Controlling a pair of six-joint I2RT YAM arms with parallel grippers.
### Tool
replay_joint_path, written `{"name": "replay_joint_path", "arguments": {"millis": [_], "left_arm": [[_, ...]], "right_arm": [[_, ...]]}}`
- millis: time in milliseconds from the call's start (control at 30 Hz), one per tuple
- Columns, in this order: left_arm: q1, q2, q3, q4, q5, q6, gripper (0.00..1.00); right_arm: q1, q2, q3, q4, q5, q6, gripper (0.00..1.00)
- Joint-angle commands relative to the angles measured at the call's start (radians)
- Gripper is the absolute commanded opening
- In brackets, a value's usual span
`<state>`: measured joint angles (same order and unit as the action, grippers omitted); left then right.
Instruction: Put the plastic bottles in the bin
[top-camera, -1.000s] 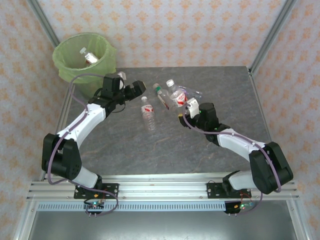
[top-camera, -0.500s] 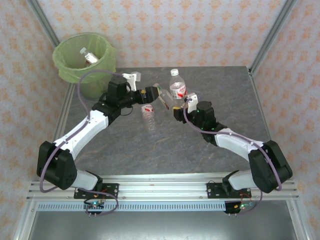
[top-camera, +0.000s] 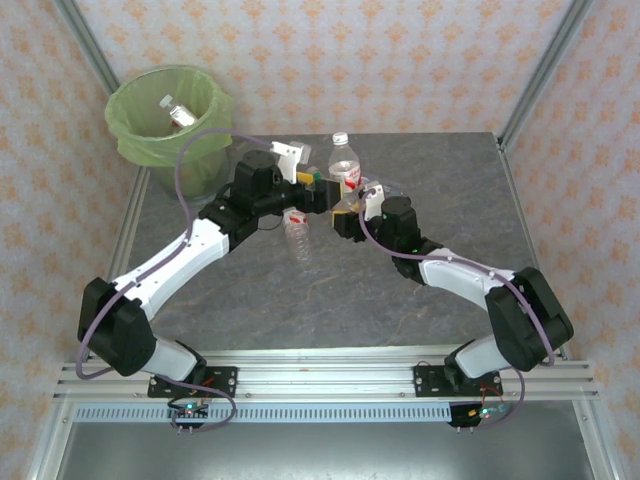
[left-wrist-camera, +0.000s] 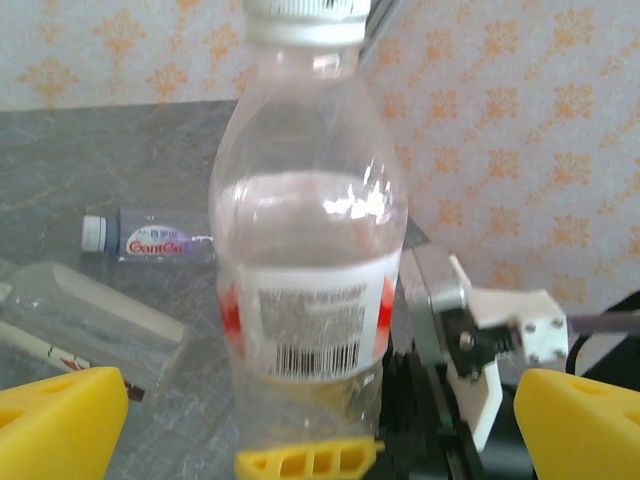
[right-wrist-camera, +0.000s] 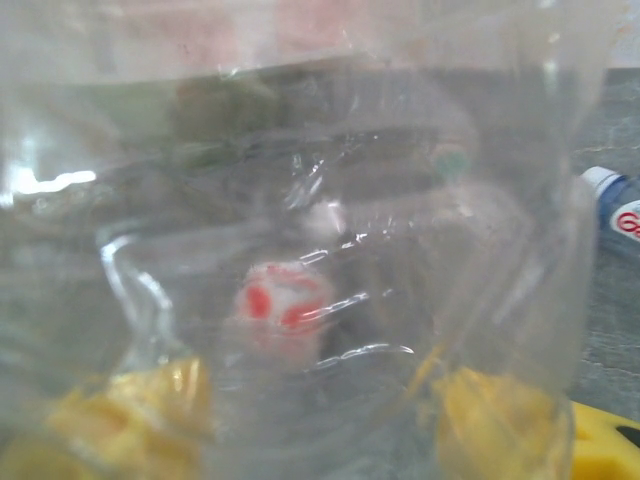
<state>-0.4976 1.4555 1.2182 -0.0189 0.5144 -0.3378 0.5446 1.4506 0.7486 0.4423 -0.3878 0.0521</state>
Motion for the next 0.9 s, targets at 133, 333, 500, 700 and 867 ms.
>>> {"name": "replay_joint_path", "arguments": {"millis": [133, 333, 500, 700, 867], "left_arm": [[-0.013, 0.097, 0.093, 0.001, -0.024, 0.023, 0.98], [-0.019, 0.169, 0.166, -0.035, -0.059, 0.015, 0.95], [-0.02, 0.216, 0.201, -0.053, -0.076, 0.008, 0.93], [-0.019, 0.24, 0.207, -0.048, -0.092, -0.019, 0.78], [-0.019, 0.235, 0.209, -0.053, -0.097, -0.028, 0.64]], "right_arm": [[0.008, 0.005, 0.032, 0.074, -0.061, 0.063, 0.59], [0.024, -0.003, 0.041, 0.056, -0.074, 0.052, 0.59], [0.051, -0.001, 0.057, 0.051, -0.083, 0.024, 0.59], [0.067, 0.005, 0.072, 0.051, -0.083, 0.028, 0.6], [0.066, 0.008, 0.075, 0.024, -0.066, 0.041, 0.64]]}}
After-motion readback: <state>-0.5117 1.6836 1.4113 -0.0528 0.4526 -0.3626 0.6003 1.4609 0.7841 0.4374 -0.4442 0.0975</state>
